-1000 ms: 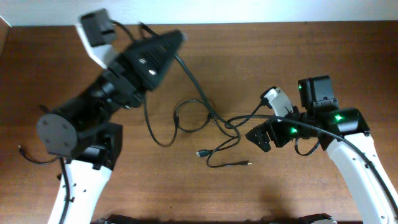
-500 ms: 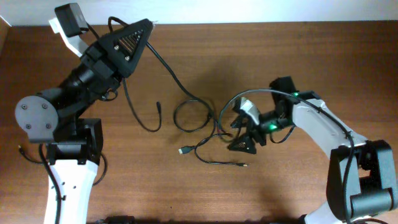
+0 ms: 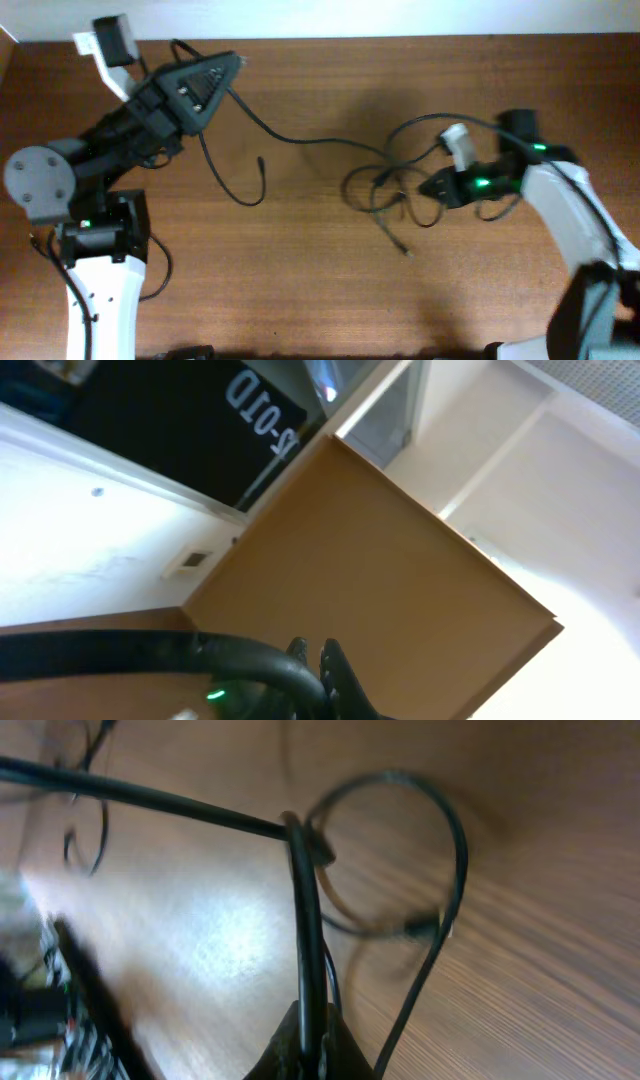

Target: Untangle cables

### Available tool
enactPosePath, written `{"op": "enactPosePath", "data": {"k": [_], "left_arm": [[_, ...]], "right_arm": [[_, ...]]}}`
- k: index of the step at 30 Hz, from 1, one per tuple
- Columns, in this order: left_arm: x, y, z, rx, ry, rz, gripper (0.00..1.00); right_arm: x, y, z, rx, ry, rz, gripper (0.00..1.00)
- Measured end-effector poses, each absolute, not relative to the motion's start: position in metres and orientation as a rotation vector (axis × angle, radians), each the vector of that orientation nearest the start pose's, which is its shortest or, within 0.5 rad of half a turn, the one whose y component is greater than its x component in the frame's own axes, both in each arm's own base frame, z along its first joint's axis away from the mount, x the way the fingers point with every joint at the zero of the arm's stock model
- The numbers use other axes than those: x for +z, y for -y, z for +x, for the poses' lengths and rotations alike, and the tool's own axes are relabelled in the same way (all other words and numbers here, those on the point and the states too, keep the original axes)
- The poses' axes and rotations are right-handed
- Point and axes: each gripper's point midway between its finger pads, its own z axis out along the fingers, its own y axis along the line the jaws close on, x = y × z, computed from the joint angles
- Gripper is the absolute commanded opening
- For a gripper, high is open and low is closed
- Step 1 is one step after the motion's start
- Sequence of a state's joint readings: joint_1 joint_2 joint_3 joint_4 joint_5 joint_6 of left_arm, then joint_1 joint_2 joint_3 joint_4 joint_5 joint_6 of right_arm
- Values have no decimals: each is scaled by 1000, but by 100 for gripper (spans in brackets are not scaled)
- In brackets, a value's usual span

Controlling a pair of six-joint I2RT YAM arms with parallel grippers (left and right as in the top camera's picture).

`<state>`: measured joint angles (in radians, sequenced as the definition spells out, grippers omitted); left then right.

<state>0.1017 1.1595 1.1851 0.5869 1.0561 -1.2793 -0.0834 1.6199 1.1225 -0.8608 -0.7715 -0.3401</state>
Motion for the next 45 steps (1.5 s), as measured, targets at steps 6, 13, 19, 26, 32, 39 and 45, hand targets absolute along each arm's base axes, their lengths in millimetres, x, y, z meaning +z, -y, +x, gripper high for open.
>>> {"op": "enactPosePath", "data": {"k": [6, 13, 19, 26, 32, 39, 45], "left_arm": [[507, 57, 314, -1380, -1459, 68, 0], [471, 0, 350, -1273, -1527, -112, 0], [325, -52, 425, -1233, -1805, -476, 0], [249, -197, 420, -489, -1740, -1118, 0], [264, -307, 361, -342, -1432, -1375, 89], [231, -299, 343, -410, -1468, -1564, 99], [213, -229, 354, -737, -1710, -1495, 99]], "right_arm": [[143, 47, 314, 816, -2546, 191, 4], [148, 58, 303, 888, -2516, 307, 4], [148, 55, 301, 909, -2521, 315, 4], [148, 53, 299, 918, -2527, 322, 4], [148, 53, 299, 918, -2527, 322, 4], [148, 51, 296, 923, -2534, 303, 4], [148, 51, 296, 922, -2535, 299, 4]]}}
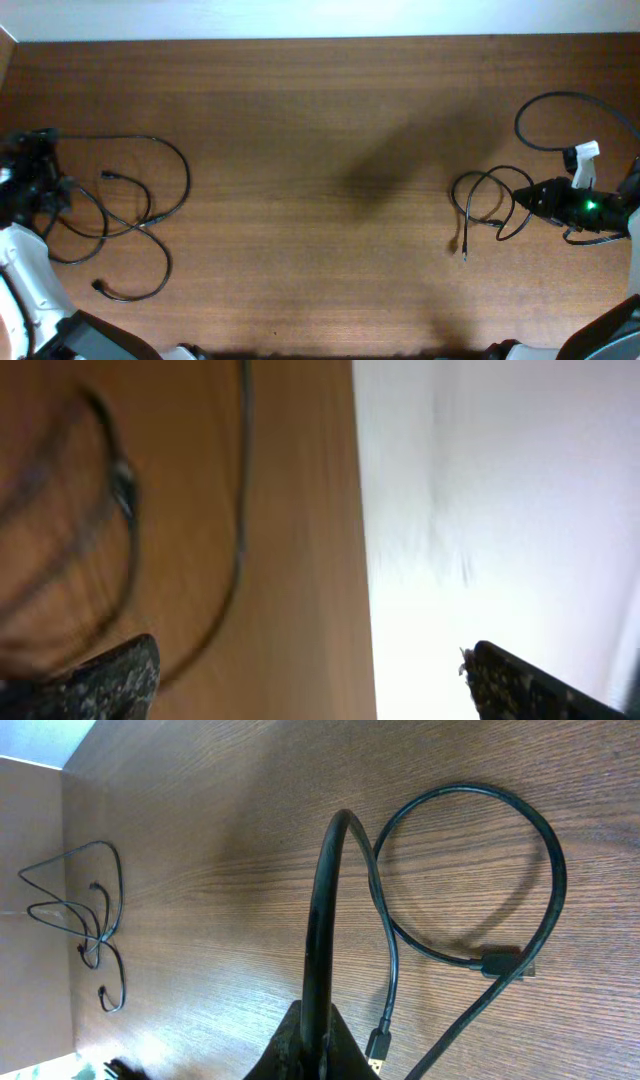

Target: Untangle cables

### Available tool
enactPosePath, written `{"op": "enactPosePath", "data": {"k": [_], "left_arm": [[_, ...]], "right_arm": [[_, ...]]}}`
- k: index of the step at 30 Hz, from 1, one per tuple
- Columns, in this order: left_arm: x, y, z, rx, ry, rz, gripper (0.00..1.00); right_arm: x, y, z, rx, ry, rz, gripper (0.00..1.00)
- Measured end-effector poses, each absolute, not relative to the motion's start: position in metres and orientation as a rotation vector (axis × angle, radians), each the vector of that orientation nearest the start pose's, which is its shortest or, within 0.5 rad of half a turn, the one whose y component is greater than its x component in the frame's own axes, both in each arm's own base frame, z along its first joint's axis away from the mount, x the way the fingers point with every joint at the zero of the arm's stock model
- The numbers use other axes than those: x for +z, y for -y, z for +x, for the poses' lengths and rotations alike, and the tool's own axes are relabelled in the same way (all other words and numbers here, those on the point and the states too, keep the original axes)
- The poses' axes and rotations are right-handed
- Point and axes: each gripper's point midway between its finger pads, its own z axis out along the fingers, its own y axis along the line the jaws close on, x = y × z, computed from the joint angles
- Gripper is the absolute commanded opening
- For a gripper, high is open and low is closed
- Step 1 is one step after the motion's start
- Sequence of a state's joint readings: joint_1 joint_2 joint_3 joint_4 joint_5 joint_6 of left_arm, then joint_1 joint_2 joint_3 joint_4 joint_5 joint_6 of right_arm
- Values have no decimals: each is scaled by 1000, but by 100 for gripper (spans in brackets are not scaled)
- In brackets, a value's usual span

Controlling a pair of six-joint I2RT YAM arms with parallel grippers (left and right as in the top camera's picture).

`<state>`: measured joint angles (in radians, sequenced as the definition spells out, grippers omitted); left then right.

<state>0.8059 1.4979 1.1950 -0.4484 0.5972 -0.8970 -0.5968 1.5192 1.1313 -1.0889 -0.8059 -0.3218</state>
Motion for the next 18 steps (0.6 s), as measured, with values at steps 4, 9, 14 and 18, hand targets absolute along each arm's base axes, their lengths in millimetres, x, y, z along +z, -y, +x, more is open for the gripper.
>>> {"op": "enactPosePath", "data": {"k": [4, 9, 14, 18], "left_arm": [[200, -94, 381, -946, -2140, -1066, 99], [211, 120, 368, -1097, -2358, 156, 99], [193, 232, 286, -1029, -2181, 1109, 100], [167, 255, 257, -769, -2108, 1474, 98]], "right_arm": [[161, 31, 294, 1040, -2467, 175, 4], [174, -58, 292, 1227, -2433, -245, 4], [176, -110, 271, 1317, -2450, -500, 4], [178, -146, 235, 1385, -2406, -824, 4]]}}
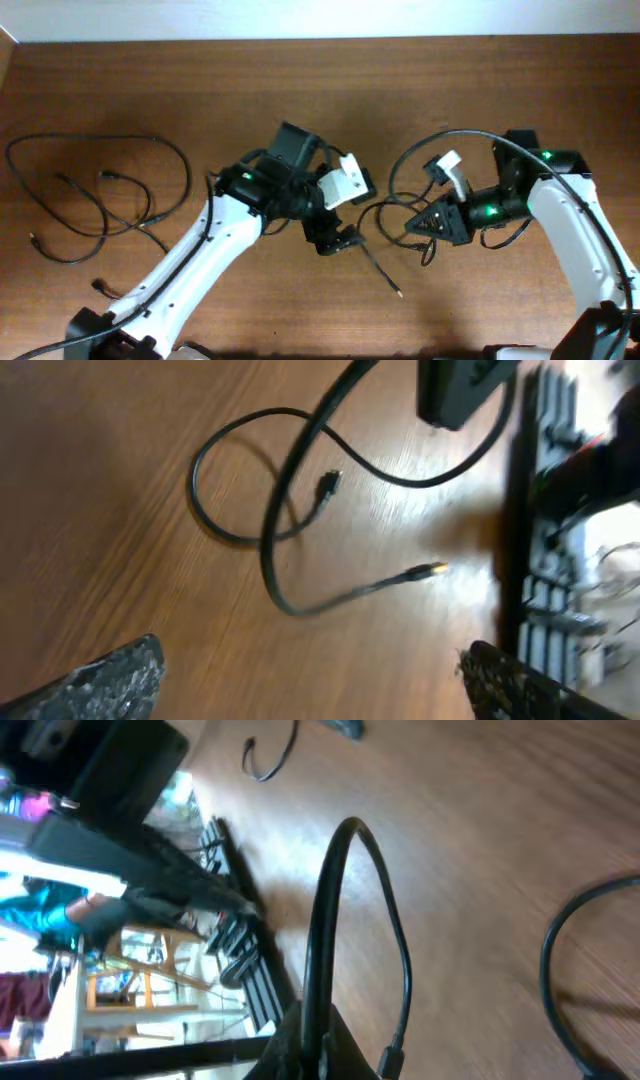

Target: Untangle cables

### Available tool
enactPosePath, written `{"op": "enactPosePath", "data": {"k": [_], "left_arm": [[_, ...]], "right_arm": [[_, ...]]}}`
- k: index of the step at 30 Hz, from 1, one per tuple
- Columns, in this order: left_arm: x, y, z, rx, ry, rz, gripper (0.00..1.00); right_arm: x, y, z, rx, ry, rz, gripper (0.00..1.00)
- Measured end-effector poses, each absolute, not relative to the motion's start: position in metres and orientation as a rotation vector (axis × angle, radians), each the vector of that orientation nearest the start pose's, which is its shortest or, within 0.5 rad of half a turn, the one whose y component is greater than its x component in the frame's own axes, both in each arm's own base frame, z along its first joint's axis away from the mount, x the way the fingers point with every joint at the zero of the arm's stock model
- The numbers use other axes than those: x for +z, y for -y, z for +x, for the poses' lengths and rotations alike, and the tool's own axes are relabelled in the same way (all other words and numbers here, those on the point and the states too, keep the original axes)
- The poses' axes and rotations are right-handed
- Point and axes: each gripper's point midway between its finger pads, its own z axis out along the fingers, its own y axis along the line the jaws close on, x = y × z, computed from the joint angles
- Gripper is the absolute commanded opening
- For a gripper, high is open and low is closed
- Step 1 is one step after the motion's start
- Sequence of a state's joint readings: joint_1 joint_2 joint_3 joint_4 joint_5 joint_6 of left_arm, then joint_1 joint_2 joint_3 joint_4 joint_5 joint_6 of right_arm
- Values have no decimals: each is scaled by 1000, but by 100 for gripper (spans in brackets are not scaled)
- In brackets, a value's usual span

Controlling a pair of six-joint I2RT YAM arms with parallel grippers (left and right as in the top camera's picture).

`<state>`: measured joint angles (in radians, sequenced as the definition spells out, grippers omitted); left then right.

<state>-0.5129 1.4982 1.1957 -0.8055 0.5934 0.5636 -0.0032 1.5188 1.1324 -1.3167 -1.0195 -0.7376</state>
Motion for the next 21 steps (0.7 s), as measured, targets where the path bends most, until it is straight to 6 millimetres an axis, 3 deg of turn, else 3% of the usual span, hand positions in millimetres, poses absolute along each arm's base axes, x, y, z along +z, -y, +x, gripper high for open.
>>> {"op": "enactPosePath", "data": {"k": [2, 5, 6, 8, 11, 12, 14, 16, 17, 18, 20, 21], "left_arm": [[163, 259, 254, -709, -2090, 1529, 97], [162, 261, 252, -684, -2085, 1549, 91], [162, 261, 253, -684, -2081, 1548, 68], [166, 266, 254, -701, -2048, 1549, 0], [172, 273, 246, -792, -2003, 1565, 0], [177, 278, 239, -861, -1978, 1568, 0], [182, 282, 233, -931, -1959, 1564, 0], [186, 283, 228, -980, -1991, 1527, 0], [193, 278, 229, -964, -2005, 1495, 0], [199, 272, 234, -909, -2025, 1452, 0], [229, 232, 257, -640, -2101, 1215, 0], [250, 203, 268, -486, -2115, 1058, 0]], "right_arm": [[185, -163, 208, 1453, -2314, -1030, 4], [194, -171, 201, 1473, -2168, -1156, 4], [196, -172, 200, 1481, -2141, -1166, 4], [201, -176, 195, 1494, -2066, -1220, 4], [202, -178, 195, 1493, -2035, -1235, 18], [203, -178, 194, 1494, -2033, -1236, 39], [202, -178, 195, 1490, -2029, -1242, 51], [201, -177, 194, 1494, -2059, -1231, 73], [199, -177, 194, 1489, -2078, -1230, 74], [197, -175, 194, 1481, -2101, -1228, 75], [193, -166, 199, 1459, -2157, -1177, 75], [193, -152, 210, 1434, -2185, -1080, 76]]}}
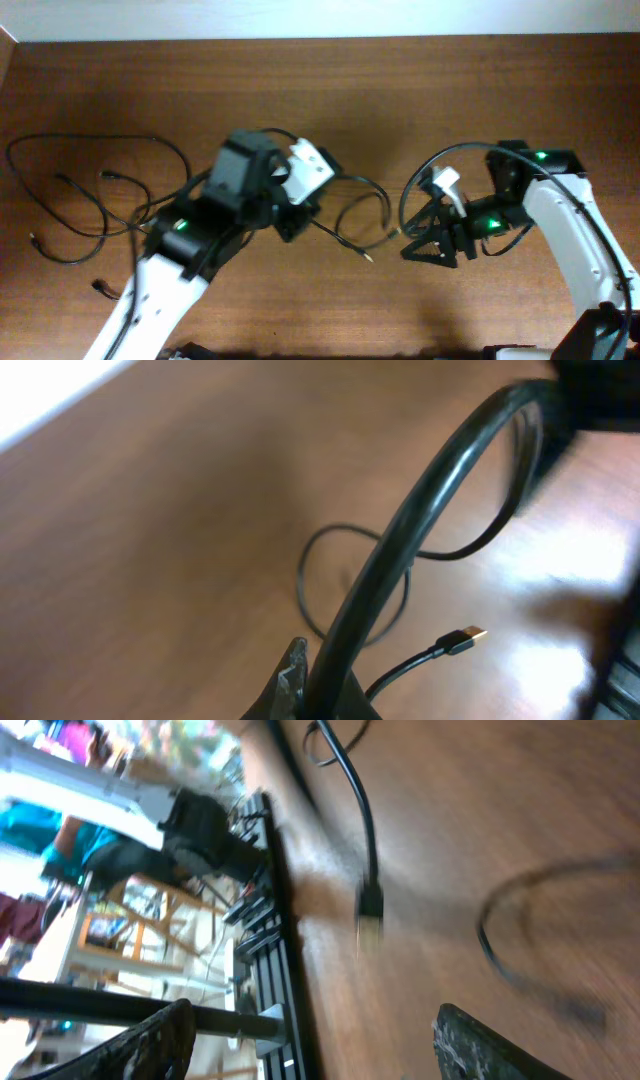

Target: Untangle cables

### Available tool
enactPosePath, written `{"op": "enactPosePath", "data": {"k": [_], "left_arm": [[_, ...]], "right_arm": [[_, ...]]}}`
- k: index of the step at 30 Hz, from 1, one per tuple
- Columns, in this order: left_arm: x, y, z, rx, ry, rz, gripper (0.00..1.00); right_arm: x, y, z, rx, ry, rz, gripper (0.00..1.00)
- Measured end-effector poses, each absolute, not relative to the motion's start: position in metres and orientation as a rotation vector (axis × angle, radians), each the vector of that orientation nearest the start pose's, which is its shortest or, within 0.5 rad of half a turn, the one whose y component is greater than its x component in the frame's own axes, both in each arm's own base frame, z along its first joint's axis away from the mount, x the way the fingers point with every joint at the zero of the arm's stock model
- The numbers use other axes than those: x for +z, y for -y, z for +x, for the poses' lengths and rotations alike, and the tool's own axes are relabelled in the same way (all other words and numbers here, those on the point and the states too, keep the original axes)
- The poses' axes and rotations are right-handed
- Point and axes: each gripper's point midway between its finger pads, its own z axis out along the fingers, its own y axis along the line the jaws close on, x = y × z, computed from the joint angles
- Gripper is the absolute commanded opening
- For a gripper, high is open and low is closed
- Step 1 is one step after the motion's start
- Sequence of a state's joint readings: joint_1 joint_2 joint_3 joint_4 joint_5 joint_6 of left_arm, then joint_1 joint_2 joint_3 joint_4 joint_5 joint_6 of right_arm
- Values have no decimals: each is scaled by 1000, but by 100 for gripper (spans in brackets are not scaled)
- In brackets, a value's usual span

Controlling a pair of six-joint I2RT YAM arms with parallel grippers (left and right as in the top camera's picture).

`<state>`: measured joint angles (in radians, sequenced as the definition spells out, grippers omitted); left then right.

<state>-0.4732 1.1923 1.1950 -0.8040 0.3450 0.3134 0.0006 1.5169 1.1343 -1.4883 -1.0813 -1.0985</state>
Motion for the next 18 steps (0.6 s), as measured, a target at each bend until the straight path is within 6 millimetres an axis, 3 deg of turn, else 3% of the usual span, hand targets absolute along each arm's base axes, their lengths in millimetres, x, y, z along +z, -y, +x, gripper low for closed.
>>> {"op": "enactPosePath", "data": {"k": [2, 3, 5, 7, 9, 10, 12, 14, 16, 17, 18], "left_arm": [[274, 164, 281, -317, -2122, 838, 0], [297, 121, 294, -192, -2099, 618, 0], [338, 73, 305, -80, -1987, 389, 0], [356, 33, 318, 7, -1930, 235, 0], [368, -11, 333, 92, -1886, 94, 0], [366, -38, 343, 132, -1885, 2, 0], [342, -95, 367, 189, -1924, -182, 0], [299, -148, 381, 200, -2003, -387, 0], [264, -194, 376, 181, -2036, -633, 1], [246, -210, 368, 166, -2055, -751, 32], [222, -225, 358, 142, -2084, -894, 99]], "right_arm": [[197, -126, 228, 1400, -2199, -903, 77], [200, -105, 240, 1376, -2197, -762, 78], [208, -84, 252, 1367, -2162, -607, 80], [211, -67, 257, 1348, -2151, -508, 80], [212, -66, 257, 1351, -2151, -499, 80], [212, -66, 257, 1349, -2151, -500, 80], [212, -66, 257, 1349, -2151, -500, 80], [211, -66, 256, 1349, -2156, -501, 80], [209, -65, 255, 1343, -2168, -506, 80], [209, -65, 255, 1342, -2171, -507, 80], [209, -65, 255, 1341, -2173, -509, 80]]}}
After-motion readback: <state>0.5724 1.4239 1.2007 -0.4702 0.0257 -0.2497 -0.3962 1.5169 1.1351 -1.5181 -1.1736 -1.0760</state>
